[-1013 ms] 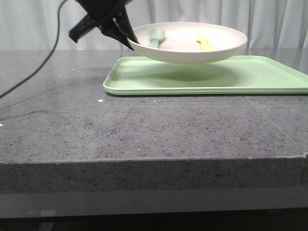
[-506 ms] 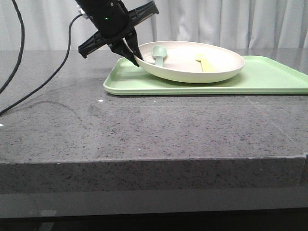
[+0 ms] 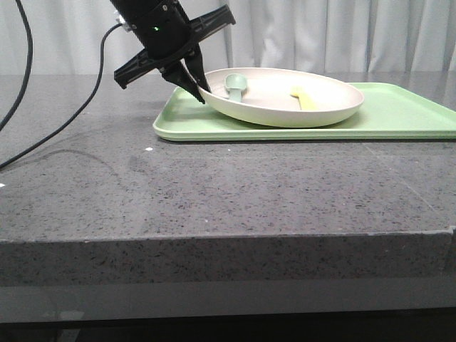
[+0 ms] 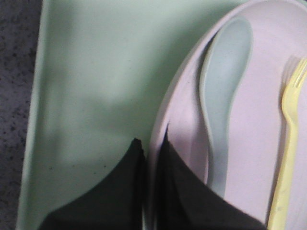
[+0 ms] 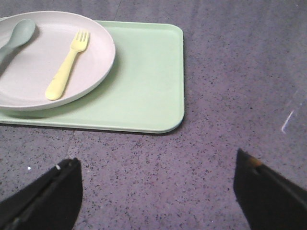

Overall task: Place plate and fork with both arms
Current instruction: 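Lower the plate onto the tray and open the left gripper, then withdraw the left gripper and move the right gripper above the plate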

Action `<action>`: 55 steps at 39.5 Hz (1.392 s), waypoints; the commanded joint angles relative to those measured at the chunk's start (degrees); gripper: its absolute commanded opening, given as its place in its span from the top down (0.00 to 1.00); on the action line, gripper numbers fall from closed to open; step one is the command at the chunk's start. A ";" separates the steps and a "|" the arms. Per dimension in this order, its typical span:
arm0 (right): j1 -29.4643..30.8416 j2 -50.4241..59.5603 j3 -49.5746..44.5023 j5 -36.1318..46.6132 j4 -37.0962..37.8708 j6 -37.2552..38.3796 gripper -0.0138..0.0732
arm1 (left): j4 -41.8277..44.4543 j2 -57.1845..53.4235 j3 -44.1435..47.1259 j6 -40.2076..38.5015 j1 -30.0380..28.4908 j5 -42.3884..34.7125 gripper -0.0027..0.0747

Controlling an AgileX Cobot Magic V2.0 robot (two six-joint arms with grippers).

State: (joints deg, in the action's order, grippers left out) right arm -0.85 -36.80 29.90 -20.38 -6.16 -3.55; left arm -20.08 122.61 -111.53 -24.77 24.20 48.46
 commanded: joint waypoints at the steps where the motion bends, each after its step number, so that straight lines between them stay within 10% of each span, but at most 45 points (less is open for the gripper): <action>1: -0.02 -0.33 2.11 4.20 -0.10 -0.24 0.09 | -1.95 -3.65 -2.31 -0.78 0.57 -2.94 0.93; 17: -0.02 -0.33 2.11 4.20 -0.10 -0.24 0.09 | -1.95 -4.52 -2.31 1.99 0.57 -2.20 0.51; 37: -0.02 -0.33 2.11 4.20 -0.10 -0.24 0.09 | 18.15 -24.45 0.32 15.80 0.14 12.38 0.51; 55: -0.02 -0.33 2.11 -0.08 -0.19 -0.24 0.09 | 28.96 -54.95 36.46 16.03 -0.21 4.13 0.61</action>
State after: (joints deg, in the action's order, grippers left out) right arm -0.85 -36.80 29.90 -22.17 -6.16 -3.55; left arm 5.95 73.73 -79.29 -8.90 24.20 57.42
